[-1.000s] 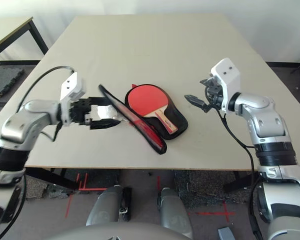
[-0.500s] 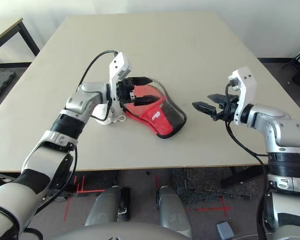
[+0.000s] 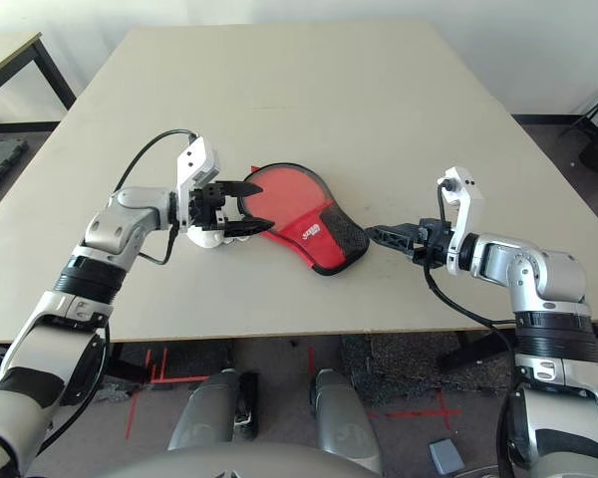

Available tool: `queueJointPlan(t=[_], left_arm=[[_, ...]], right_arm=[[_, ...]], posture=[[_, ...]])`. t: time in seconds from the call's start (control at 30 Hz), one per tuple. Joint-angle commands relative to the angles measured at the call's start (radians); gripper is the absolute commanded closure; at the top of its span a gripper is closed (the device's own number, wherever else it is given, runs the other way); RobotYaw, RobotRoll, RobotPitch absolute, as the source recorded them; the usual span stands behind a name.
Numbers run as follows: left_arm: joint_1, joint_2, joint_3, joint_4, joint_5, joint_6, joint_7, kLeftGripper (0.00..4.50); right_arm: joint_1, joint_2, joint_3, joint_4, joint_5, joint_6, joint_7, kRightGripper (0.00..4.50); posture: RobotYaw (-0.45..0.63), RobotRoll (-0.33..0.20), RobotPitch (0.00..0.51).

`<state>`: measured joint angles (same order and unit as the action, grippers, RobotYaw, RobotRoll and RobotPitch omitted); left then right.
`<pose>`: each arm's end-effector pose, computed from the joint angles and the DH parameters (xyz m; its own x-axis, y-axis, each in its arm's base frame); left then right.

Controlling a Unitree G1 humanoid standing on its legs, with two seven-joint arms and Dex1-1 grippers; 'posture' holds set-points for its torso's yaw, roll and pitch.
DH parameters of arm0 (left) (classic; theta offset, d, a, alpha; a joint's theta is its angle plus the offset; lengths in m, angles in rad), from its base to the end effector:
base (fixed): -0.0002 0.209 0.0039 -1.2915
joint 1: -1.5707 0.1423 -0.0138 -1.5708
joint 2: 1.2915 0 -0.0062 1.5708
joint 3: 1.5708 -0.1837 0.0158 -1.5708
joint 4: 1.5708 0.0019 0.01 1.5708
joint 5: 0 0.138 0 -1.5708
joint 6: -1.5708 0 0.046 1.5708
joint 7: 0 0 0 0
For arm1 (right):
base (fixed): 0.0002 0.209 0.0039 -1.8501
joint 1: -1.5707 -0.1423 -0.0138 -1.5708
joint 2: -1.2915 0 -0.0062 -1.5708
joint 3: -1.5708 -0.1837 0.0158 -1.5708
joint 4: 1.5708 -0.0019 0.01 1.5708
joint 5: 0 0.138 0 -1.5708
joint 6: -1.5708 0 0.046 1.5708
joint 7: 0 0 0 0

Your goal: Store the ping-pong paddle in its case and zip it.

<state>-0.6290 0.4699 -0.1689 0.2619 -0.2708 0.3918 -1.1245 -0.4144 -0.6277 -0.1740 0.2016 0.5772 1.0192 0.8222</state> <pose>0.3089 0.1888 0.1456 0.3214 -0.9040 -0.2818 0.9453 0.3239 0.0393 0.2578 -0.2805 0.1203 0.6237 0.6682 -0.4056 -0.4662 0.7345 0.4931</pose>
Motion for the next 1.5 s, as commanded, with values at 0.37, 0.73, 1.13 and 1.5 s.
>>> queueJointPlan(t=[0.37, 0.73, 1.13, 1.5], left_arm=[[0.132, 0.093, 0.046, -0.158, -0.039, 0.087, 0.010, 0.00], [0.136, 0.082, 0.046, -0.171, -0.043, 0.094, 0.025, 0.00], [0.136, 0.086, 0.047, -0.161, -0.042, 0.083, 0.028, 0.00], [0.131, 0.088, 0.046, -0.147, -0.036, 0.071, 0.029, 0.00]], right_arm=[[-0.037, 0.046, 0.078, 0.065, -0.021, -0.014, 0.024, 0.02], [-0.038, 0.059, 0.111, 0.091, -0.056, -0.004, -0.003, 0.02], [-0.044, 0.069, 0.110, 0.104, -0.060, 0.007, -0.006, 3.21], [-0.054, 0.078, 0.091, 0.134, -0.054, 0.005, -0.002, 4.49]], posture=[[0.11, 0.000, 0.099], [0.11, 0.000, 0.090], [0.11, 0.000, 0.089], [0.11, 0.000, 0.091]])
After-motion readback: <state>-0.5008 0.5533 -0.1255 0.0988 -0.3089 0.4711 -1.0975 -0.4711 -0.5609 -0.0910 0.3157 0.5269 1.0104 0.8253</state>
